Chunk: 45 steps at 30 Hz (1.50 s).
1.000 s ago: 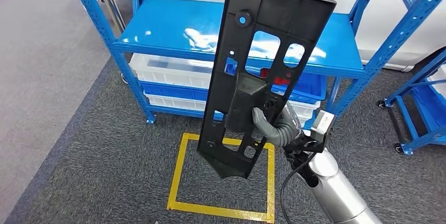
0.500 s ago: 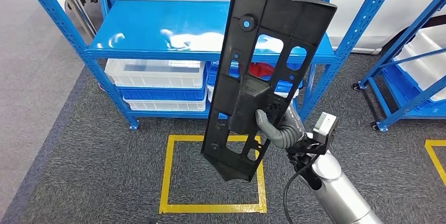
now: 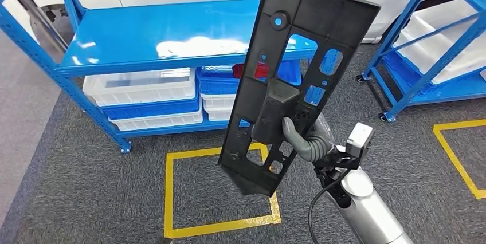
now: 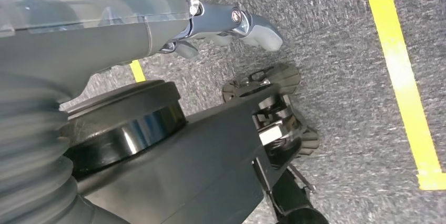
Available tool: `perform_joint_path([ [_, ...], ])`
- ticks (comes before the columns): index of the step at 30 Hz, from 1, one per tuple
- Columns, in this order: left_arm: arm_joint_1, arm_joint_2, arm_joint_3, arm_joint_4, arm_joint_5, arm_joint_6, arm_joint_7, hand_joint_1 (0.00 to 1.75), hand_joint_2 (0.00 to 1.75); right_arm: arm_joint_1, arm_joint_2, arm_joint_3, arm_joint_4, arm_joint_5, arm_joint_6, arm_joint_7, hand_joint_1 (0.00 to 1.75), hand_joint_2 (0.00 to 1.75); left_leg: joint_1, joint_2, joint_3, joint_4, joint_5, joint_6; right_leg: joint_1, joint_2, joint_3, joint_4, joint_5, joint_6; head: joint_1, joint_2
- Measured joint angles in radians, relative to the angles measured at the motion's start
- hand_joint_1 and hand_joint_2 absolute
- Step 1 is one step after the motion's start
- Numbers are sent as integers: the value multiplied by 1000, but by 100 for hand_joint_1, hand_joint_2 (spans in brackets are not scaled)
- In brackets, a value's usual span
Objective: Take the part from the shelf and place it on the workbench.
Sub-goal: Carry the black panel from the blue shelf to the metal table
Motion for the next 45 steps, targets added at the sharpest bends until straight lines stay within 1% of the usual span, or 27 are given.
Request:
perform_joint_path([
  [1,-1,0,-2,0,-1,0,0,0,175,4,0,-3,-3,0,0,0,175,175,3,-3,-2,7,-8,-5,0,11,-1,-1,3,-8,0,0],
  [3,-2,0,-4,0,-1,0,0,0,175,7,-4,-7,-10,-2,1,0,175,175,8,-36,-24,68,-53,-13,-1,33,-2,-4,8,-22,0,0],
  [5,1,1,-4,0,-2,0,0,0,175,8,-9,-9,-14,-3,1,-1,175,175,11,-75,-79,201,-121,-15,1,56,-4,-3,12,-30,0,0],
  [7,4,1,-4,0,-1,2,1,0,175,11,-10,-8,-14,-3,1,0,175,175,11,-85,-123,298,-147,-11,6,83,-6,-2,14,-34,0,0],
  [8,4,1,-4,0,-1,3,1,0,175,12,-10,-8,-14,-4,2,0,175,175,10,-88,-122,294,-133,-7,8,97,-7,-2,15,-34,0,0],
  [9,4,2,-4,0,-1,3,1,0,175,13,-10,-8,-14,-4,3,0,175,175,9,-93,-101,250,-102,-1,10,111,-7,-1,17,-34,0,0],
  [11,3,2,-4,0,1,5,0,0,175,13,-10,-9,-14,-4,6,0,175,175,8,-134,-34,106,-36,13,12,136,-8,1,19,-30,0,0],
  [13,4,3,-4,0,3,6,0,0,175,13,-10,-9,-14,-5,7,0,175,175,6,-169,5,19,-11,17,8,157,-14,1,24,-20,0,0],
  [16,2,3,-4,-1,8,7,0,0,175,15,-10,-12,-15,-5,8,0,175,175,5,-151,11,-2,-3,22,3,178,-23,-3,31,0,0,0],
  [18,0,2,-4,-1,11,7,-2,0,175,12,-7,-15,-15,-5,8,0,175,175,11,-128,12,-18,10,31,7,143,-45,38,1,8,0,0],
  [20,2,1,-4,-2,12,8,-4,0,175,7,0,-16,-15,-5,10,0,175,175,11,-102,11,-24,14,36,5,94,-95,153,-66,16,0,0],
  [21,5,1,-4,-2,12,8,-4,0,175,6,2,-16,-15,-5,10,1,175,175,10,-89,9,-23,14,36,1,83,-121,215,-92,20,0,0],
  [22,7,1,-4,-2,12,8,-4,0,175,7,3,-16,-15,-5,9,1,175,175,9,-76,7,-22,13,36,-3,77,-135,252,-102,25,0,0],
  [23,7,2,-4,-2,12,8,-4,0,175,6,4,-17,-14,-5,9,1,175,175,9,-64,6,-21,13,35,-6,72,-131,253,-93,29,0,0],
  [24,7,1,-4,-2,12,9,-4,0,175,6,4,-18,-14,-5,9,2,175,175,9,-53,6,-19,11,33,-9,64,-108,215,-68,32,0,0],
  [26,6,1,-4,-2,12,9,-4,0,175,5,4,-20,-15,-5,8,2,175,175,8,-35,7,-14,7,27,-8,24,-31,81,-15,31,0,0],
  [28,6,1,-4,-2,11,9,-4,0,175,7,4,-23,-19,-5,8,2,175,175,3,-19,7,-8,2,18,0,-4,9,-1,3,17,0,0],
  [29,6,1,-4,-2,11,9,-3,0,175,10,4,-24,-21,-6,8,3,175,175,1,-11,7,-7,1,13,5,-3,9,-9,0,8,0,0],
  [31,6,1,-4,-2,11,9,-3,0,175,17,4,-27,-26,-6,8,3,175,175,1,2,8,-5,-4,2,4,19,4,-10,6,-7,0,0],
  [33,4,1,-4,-2,11,9,-4,0,175,19,3,-31,-30,-6,8,3,175,175,5,-25,-6,34,-35,-8,-1,38,4,-15,12,-20,0,0],
  [36,11,1,-4,-2,11,9,-4,0,175,23,1,-33,-33,-6,8,2,175,175,8,-80,-86,220,-129,-15,0,70,2,-16,16,-32,0,0],
  [37,13,1,-4,-2,11,9,-4,0,175,27,1,-34,-33,-6,8,3,175,175,8,-84,-108,269,-142,-15,1,83,1,-15,17,-32,0,0],
  [38,15,1,-4,-2,11,9,-3,0,175,31,1,-35,-33,-6,8,3,175,175,8,-86,-115,283,-136,-14,2,96,1,-14,17,-33,0,0],
  [40,16,1,-4,-2,11,9,-2,0,175,37,1,-38,-33,-7,8,3,175,175,9,-95,-76,199,-75,-9,2,123,1,-9,16,-31,0,0],
  [42,16,1,-4,-2,11,9,-1,0,175,38,1,-40,-34,-8,8,2,175,175,13,-140,-18,70,-24,-1,2,147,-4,-2,15,-25,0,0],
  [44,18,1,-4,-2,11,9,2,0,175,41,1,-40,-34,-9,8,1,175,175,13,-171,6,15,-16,4,0,169,-13,2,18,-12,0,0],
  [45,20,1,-4,-2,10,9,4,0,175,45,1,-41,-35,-10,7,1,175,175,12,-165,8,11,-15,7,-2,180,-17,1,21,-4,0,0],
])
